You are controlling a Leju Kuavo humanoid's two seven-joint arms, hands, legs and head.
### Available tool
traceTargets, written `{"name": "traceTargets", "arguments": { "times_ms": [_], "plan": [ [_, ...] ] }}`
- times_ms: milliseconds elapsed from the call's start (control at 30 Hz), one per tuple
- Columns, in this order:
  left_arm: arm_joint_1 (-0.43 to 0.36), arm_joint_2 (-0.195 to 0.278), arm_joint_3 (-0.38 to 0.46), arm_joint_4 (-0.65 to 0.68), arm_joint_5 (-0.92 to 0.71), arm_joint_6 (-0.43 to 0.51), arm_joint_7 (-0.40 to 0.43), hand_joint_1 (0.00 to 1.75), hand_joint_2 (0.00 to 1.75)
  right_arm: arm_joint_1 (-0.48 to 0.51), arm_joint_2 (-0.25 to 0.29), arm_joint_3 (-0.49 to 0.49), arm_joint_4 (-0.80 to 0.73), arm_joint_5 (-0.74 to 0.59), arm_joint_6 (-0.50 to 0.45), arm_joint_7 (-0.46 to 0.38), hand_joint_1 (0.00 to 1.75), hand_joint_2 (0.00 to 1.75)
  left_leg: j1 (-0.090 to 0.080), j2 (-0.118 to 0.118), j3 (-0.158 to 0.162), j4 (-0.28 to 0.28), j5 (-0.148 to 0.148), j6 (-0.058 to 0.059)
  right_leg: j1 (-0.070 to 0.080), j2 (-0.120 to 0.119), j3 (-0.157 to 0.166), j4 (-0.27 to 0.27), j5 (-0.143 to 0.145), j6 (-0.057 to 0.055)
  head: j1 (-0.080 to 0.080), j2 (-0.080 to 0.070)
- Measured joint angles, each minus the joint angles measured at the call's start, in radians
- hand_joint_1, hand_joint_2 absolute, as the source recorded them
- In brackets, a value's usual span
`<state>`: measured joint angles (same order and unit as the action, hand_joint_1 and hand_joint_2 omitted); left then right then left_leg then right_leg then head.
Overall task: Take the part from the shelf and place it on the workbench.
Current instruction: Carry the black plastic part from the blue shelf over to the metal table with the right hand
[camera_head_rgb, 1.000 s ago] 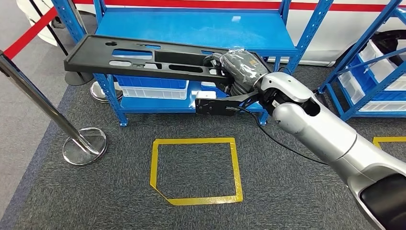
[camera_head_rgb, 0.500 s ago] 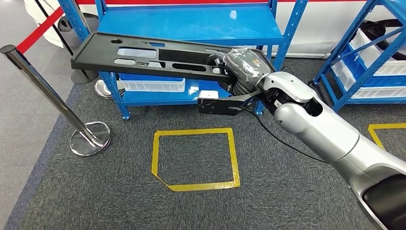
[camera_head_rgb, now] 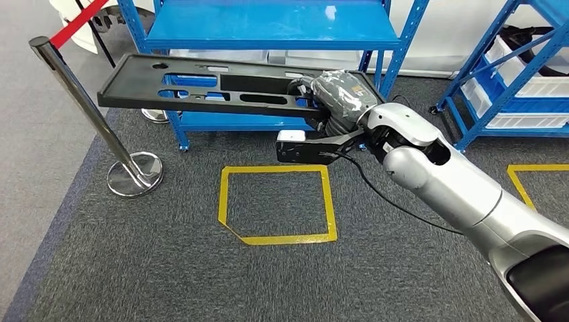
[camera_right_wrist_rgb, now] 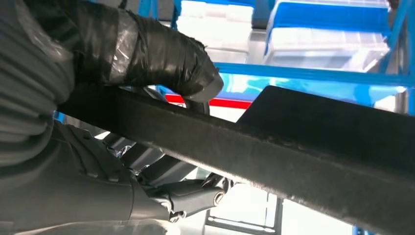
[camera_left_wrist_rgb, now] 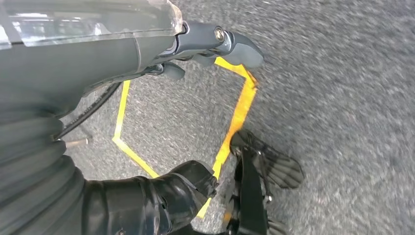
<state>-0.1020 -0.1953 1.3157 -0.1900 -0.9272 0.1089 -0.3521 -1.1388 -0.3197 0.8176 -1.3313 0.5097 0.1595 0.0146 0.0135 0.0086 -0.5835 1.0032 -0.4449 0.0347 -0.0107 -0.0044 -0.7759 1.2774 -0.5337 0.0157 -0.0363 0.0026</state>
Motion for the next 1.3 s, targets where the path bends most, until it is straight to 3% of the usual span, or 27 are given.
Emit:
{"name": "traceTargets", "arguments": {
  "times_ms": [33,67,100,133,200,233,267,333,367,433,500,533,567,633,700,767,833,867,933,1000,1033,1067,1133,1200,1267,1300],
  "plan": [
    [0.001,0.000,0.000,0.000,0.001,-0.002,-0.002,0.00,1.75,0.001,-0.001,0.000,0.000,0.000,0.000,0.000,1.75,1.75,0.000,0.000,-0.018,0.001,0.013,-0.001,-0.001,0.000,0.001,0.047,0.014,0.002,0.000,0.000],
    [0.001,0.000,0.000,0.000,0.003,-0.003,-0.003,0.00,1.75,0.002,-0.003,0.000,0.000,0.000,0.000,0.000,1.75,1.75,0.000,0.000,-0.035,0.003,0.025,-0.003,-0.002,0.000,0.013,0.068,0.046,0.002,0.000,0.000],
    [0.001,0.000,0.000,0.000,0.004,-0.005,-0.002,0.00,1.75,0.003,-0.004,0.000,0.000,0.000,0.000,0.000,1.75,1.75,0.000,0.001,-0.051,0.005,0.037,-0.006,-0.002,0.000,0.044,0.052,0.081,0.000,0.000,0.000],
    [0.001,0.000,0.000,0.000,0.004,-0.006,-0.002,0.00,1.75,0.003,-0.004,0.000,0.000,0.000,0.000,0.000,1.75,1.75,0.000,0.001,-0.063,0.008,0.047,-0.010,-0.001,0.000,0.094,0.001,0.097,-0.005,0.000,0.000],
    [0.000,-0.002,0.000,0.000,0.004,-0.007,-0.002,0.00,1.75,0.001,-0.004,0.000,-0.002,0.000,-0.001,0.000,1.75,1.75,-0.002,0.001,-0.077,0.012,0.062,-0.019,0.005,-0.001,0.215,-0.158,0.054,-0.016,0.000,0.000],
    [0.000,-0.002,0.000,0.000,0.004,-0.007,-0.002,0.00,1.75,-0.001,-0.004,0.000,-0.002,0.000,-0.002,0.000,1.75,1.75,-0.002,0.002,-0.079,0.012,0.070,-0.025,0.009,-0.001,0.256,-0.221,0.024,-0.021,0.000,0.000],
    [0.001,-0.002,0.000,0.000,0.004,-0.008,-0.003,0.00,1.75,-0.002,-0.004,-0.001,-0.003,0.000,-0.002,0.000,1.75,1.75,-0.001,0.002,-0.080,0.011,0.077,-0.031,0.013,-0.001,0.277,-0.257,0.006,-0.024,0.000,0.000],
    [0.002,-0.002,0.000,0.000,0.004,-0.009,-0.004,0.00,1.75,-0.004,-0.004,-0.001,-0.003,0.003,-0.003,0.002,1.75,1.75,-0.001,0.001,-0.085,0.010,0.084,-0.043,0.012,-0.002,0.273,-0.275,0.017,-0.035,0.000,0.000],
    [0.003,-0.001,0.000,0.000,0.004,-0.009,-0.004,0.00,1.75,-0.004,-0.003,-0.001,-0.004,0.007,-0.005,0.005,1.75,1.75,-0.001,0.000,-0.095,0.026,0.067,-0.047,0.009,-0.004,0.269,-0.280,0.027,-0.042,0.000,0.000],
    [0.004,-0.001,0.000,0.000,0.004,-0.011,-0.005,0.00,1.75,-0.005,-0.002,-0.001,-0.004,0.017,-0.009,0.013,1.75,1.75,0.000,-0.004,-0.131,0.113,-0.008,-0.053,0.006,-0.007,0.256,-0.285,0.047,-0.054,-0.001,0.000],
    [0.006,-0.001,0.000,0.000,0.004,-0.013,-0.005,0.00,1.75,-0.004,-0.002,-0.001,-0.004,0.029,-0.008,0.022,1.75,1.75,0.001,-0.004,-0.170,0.245,-0.079,-0.058,0.008,0.000,0.235,-0.281,0.060,-0.058,-0.001,0.000],
    [0.008,-0.001,0.000,0.000,0.003,-0.013,-0.005,0.00,1.75,-0.004,-0.002,-0.001,-0.004,0.035,-0.005,0.026,1.75,1.75,0.001,-0.004,-0.178,0.288,-0.088,-0.060,0.009,0.006,0.225,-0.278,0.065,-0.058,-0.001,0.000],
    [0.008,-0.001,0.000,0.000,0.002,-0.013,-0.005,0.00,1.75,-0.005,-0.002,-0.001,-0.003,0.042,0.000,0.030,1.75,1.75,0.001,-0.005,-0.168,0.297,-0.079,-0.060,0.010,0.013,0.216,-0.274,0.070,-0.056,-0.001,0.000],
    [0.008,0.000,0.000,0.000,0.000,-0.015,-0.005,0.00,1.75,-0.007,-0.001,-0.001,0.000,0.052,0.008,0.036,1.75,1.75,0.001,-0.018,-0.090,0.200,-0.034,-0.055,0.011,0.027,0.201,-0.263,0.075,-0.053,-0.001,0.000],
    [0.009,0.003,0.000,0.000,0.000,-0.017,-0.005,0.00,1.75,-0.014,0.002,-0.001,0.003,0.060,0.013,0.041,1.75,1.75,0.002,-0.059,-0.004,0.072,-0.018,-0.044,0.011,0.042,0.185,-0.249,0.077,-0.048,-0.001,0.000],
    [0.010,0.005,0.000,0.000,0.000,-0.020,-0.004,0.00,1.75,-0.019,0.005,-0.001,0.008,0.069,0.017,0.042,1.75,1.75,0.002,-0.078,0.023,0.024,-0.026,-0.037,0.009,0.058,0.172,-0.241,0.083,-0.037,-0.001,0.000],
    [0.009,0.003,0.000,0.000,0.001,-0.024,-0.004,0.00,1.75,-0.022,0.007,0.000,0.011,0.075,0.020,0.042,1.75,1.75,0.006,-0.055,0.022,0.012,-0.021,-0.031,0.010,0.075,0.164,-0.238,0.089,-0.025,-0.002,0.000],
    [0.008,0.003,0.000,0.000,0.002,-0.025,-0.003,0.00,1.75,-0.025,0.007,0.000,0.013,0.077,0.021,0.042,1.75,1.75,0.009,-0.043,0.023,0.006,-0.017,-0.026,0.011,0.071,0.157,-0.227,0.081,-0.020,0.000,0.000],
    [0.008,0.001,0.000,0.000,0.004,-0.025,-0.002,0.00,1.75,-0.034,0.007,0.001,0.016,0.080,0.023,0.042,1.75,1.75,0.013,-0.017,0.022,-0.003,-0.010,-0.017,0.009,0.042,0.118,-0.147,0.031,-0.010,0.004,0.000],
    [0.009,0.002,0.000,0.000,0.007,-0.022,-0.002,0.00,1.75,-0.040,0.008,0.003,0.020,0.083,0.026,0.041,1.75,1.75,0.012,0.006,0.018,-0.001,-0.008,-0.015,0.002,0.015,0.058,-0.018,-0.026,0.002,0.006,0.000],
    [0.009,0.001,0.000,0.000,0.008,-0.020,-0.002,0.00,1.75,-0.040,0.009,0.004,0.021,0.084,0.028,0.041,1.75,1.75,0.012,0.017,0.015,0.001,-0.008,-0.015,-0.002,0.010,0.041,0.022,-0.035,0.006,0.006,0.000],
    [0.009,0.001,0.000,0.000,0.009,-0.018,-0.002,0.00,1.75,-0.040,0.009,0.005,0.023,0.085,0.030,0.041,1.75,1.75,0.013,0.027,0.014,0.004,-0.008,-0.015,-0.005,0.007,0.039,0.028,-0.025,0.009,0.006,0.000],
    [0.008,-0.001,0.000,0.000,0.010,-0.016,-0.002,0.00,1.75,-0.043,0.009,0.008,0.027,0.086,0.031,0.041,1.75,1.75,0.015,0.047,0.013,0.010,-0.012,-0.019,-0.010,-0.012,0.093,-0.073,0.037,0.012,0.006,0.000],
    [0.008,-0.003,0.000,0.000,0.010,-0.016,-0.003,0.00,1.75,-0.051,0.011,0.011,0.030,0.088,0.031,0.041,1.75,1.75,0.011,0.065,0.011,0.015,-0.016,-0.028,-0.001,-0.058,0.154,-0.196,0.078,0.007,0.006,0.000],
    [0.008,-0.004,0.000,0.000,0.010,-0.015,-0.003,0.00,1.75,-0.058,0.014,0.012,0.033,0.090,0.031,0.041,1.75,1.75,0.004,0.083,0.011,0.017,-0.017,-0.037,0.010,-0.076,0.165,-0.233,0.080,-0.005,0.005,0.000],
    [0.007,-0.004,0.000,0.000,0.010,-0.014,-0.003,0.00,1.75,-0.060,0.015,0.013,0.034,0.091,0.031,0.041,1.75,1.75,0.002,0.094,0.012,0.016,-0.017,-0.042,0.011,-0.062,0.161,-0.234,0.083,-0.011,0.005,0.000]
  ]
}}
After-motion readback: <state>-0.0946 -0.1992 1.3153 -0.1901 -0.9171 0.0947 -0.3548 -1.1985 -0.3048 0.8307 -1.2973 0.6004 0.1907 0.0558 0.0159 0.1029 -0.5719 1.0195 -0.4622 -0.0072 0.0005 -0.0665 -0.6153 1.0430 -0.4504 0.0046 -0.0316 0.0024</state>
